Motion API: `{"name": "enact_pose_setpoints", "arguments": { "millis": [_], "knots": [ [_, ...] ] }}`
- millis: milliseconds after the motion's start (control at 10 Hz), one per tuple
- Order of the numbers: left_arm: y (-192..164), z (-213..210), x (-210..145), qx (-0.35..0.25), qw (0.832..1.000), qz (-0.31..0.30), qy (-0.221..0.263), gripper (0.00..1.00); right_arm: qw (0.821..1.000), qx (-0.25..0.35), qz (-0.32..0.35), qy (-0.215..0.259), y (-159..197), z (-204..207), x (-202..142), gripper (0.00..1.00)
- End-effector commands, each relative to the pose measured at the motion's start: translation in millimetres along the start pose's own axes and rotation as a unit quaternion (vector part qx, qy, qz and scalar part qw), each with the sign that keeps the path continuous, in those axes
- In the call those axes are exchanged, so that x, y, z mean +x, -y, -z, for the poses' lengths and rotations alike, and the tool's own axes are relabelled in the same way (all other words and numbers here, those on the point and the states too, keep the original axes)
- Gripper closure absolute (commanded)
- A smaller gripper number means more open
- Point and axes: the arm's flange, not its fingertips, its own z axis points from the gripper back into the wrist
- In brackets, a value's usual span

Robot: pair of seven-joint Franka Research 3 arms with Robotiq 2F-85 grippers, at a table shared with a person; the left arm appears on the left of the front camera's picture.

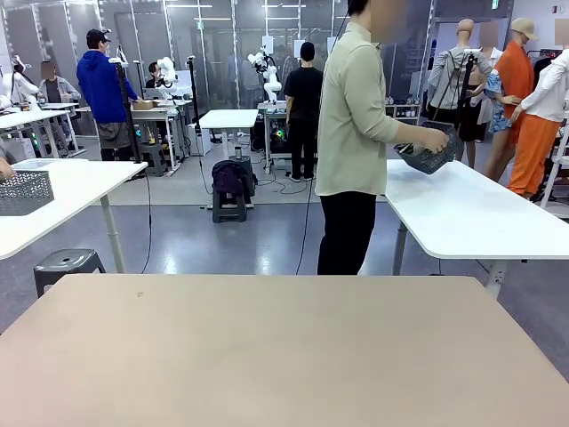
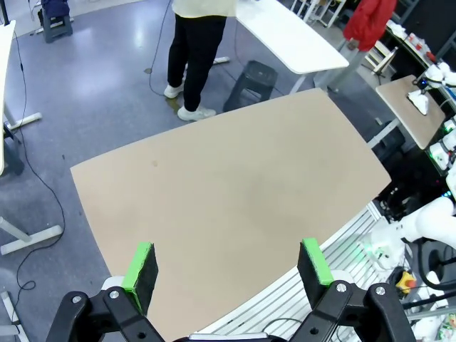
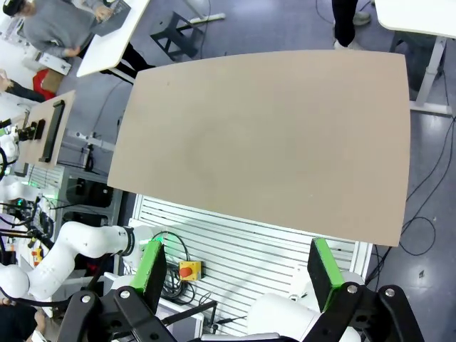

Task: Fold the towels and place them in the basket.
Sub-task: When a person lays out a Towel with hook on the table, fold it in half twice.

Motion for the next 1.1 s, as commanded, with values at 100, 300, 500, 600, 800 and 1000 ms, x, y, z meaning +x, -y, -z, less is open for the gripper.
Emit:
{"name": "enact_pose_setpoints", "arguments": {
  "millis": [100, 300, 500, 600, 800, 1000],
  "knots": [
    [2.2, 0.1, 0.1, 0.01, 1.0, -0.004, -0.005, 0.0, 1.0, -0.002, 0.001, 0.003, -0.6, -1.5, -1.4, 0.0],
    [2.2, 0.1, 0.1, 0.01, 1.0, -0.004, -0.005, 0.0, 1.0, -0.002, 0.001, 0.003, -0.6, -1.5, -1.4, 0.0],
    [2.2, 0.1, 0.1, 0.01, 1.0, -0.004, -0.005, 0.0, 1.0, -0.002, 0.001, 0.003, -0.6, -1.5, -1.4, 0.0],
    [0.0, 0.0, 0.0, 0.0, 1.0, 0.0, 0.0, 0.0, 1.0, -0.002, 0.001, 0.003, -0.6, -1.5, -1.4, 0.0],
    [-1.6, -9.0, 3.6, 0.028, 0.999, -0.011, -0.024, 0.0, 1.0, -0.002, 0.001, 0.003, -0.6, -1.5, -1.4, 0.0],
    [-0.7, -16.3, 6.1, 0.044, 0.998, -0.011, -0.037, 0.0, 1.0, -0.002, 0.001, 0.003, -0.6, -1.5, -1.4, 0.0]
  ]
}}
